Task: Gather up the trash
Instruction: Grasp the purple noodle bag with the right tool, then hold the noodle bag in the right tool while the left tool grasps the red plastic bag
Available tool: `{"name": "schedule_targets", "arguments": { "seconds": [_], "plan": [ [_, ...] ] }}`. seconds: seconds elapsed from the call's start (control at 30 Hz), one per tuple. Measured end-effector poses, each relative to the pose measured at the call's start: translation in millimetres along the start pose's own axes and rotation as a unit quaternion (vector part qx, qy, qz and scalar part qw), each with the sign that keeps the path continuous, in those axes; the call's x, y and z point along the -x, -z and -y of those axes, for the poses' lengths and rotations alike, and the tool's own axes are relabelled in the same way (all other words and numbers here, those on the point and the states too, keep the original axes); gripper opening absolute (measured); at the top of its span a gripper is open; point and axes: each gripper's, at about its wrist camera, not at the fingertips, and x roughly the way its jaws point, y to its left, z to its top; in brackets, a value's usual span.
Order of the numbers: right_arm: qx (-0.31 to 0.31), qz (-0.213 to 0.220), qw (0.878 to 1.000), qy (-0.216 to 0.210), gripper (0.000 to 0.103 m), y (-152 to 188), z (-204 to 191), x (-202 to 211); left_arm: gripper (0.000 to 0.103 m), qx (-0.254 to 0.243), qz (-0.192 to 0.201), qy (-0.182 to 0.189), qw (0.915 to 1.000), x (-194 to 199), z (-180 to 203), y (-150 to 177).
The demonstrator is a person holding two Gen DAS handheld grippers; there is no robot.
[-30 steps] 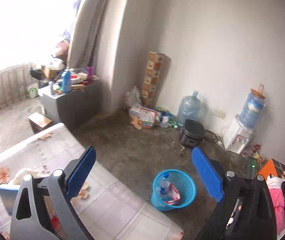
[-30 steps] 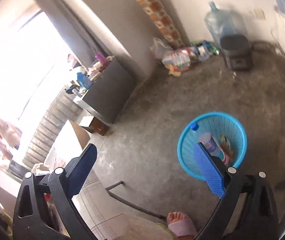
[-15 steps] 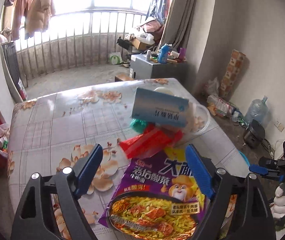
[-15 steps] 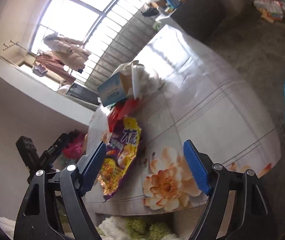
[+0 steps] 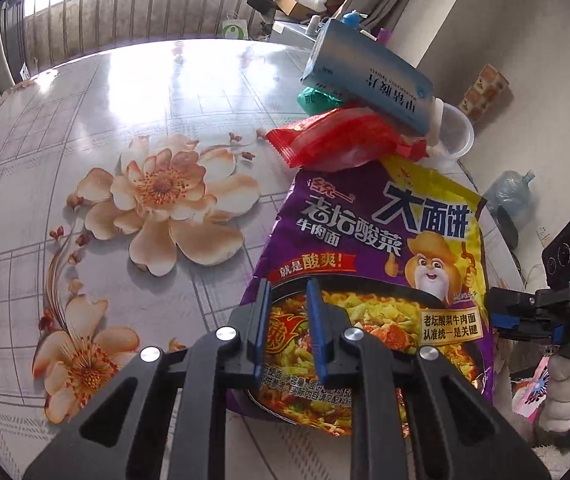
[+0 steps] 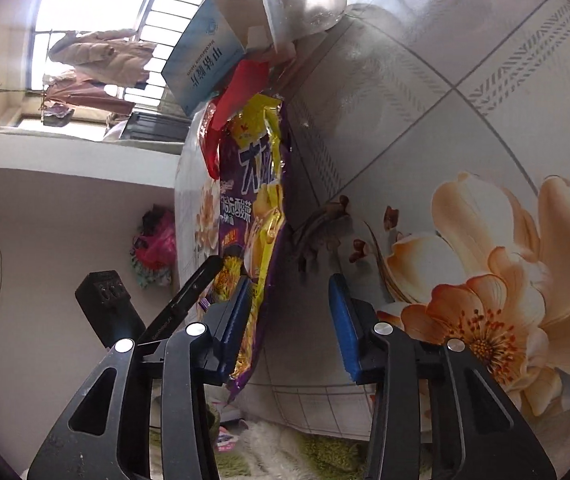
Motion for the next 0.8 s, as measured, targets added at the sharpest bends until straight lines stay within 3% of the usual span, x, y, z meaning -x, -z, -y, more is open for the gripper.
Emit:
{"name": "schedule_targets", "arguments": {
  "seconds": [0.1,0.17,0.2,0.27,0.57,0.67,0.8],
  "plan": [
    [0.004,-0.005,1.000,-0.002,0.038,-0.4,-5.7,-4.8,0.015,-0.001,-0.010,0.021,0.9997,0.3,4.1,4.0],
    [0.006,-0.010,1.000,-0.003,0.026,3.3,-6.5,-4.2,0.015,-0.005,-0.016,0.035,0.9993,1.2,9.9,8.4],
    [0.006,-0.015,1.000,-0.003,0.012,4.9,-0.8,-3.4,0.015,-0.007,-0.021,0.046,0.9987,0.9,14.2,10.9],
    [-0.001,-0.021,1.000,-0.003,0.004,9.0,5.7,-0.8,0.015,-0.009,-0.035,0.075,0.9966,-1.7,25.8,15.8],
    [-0.026,0.030,0.999,0.010,0.001,21.9,35.0,58.5,0.015,-0.085,-0.086,0.159,0.9799,-17.8,104.2,30.6],
    [-0.043,0.060,0.997,0.015,0.001,21.8,45.6,76.2,0.015,-0.106,-0.086,0.161,0.9776,-20.6,120.6,27.6],
    [-0.066,0.101,0.993,0.016,0.001,17.7,58.0,94.5,0.015,-0.114,-0.053,0.141,0.9821,-14.0,123.3,11.9]
  ]
}}
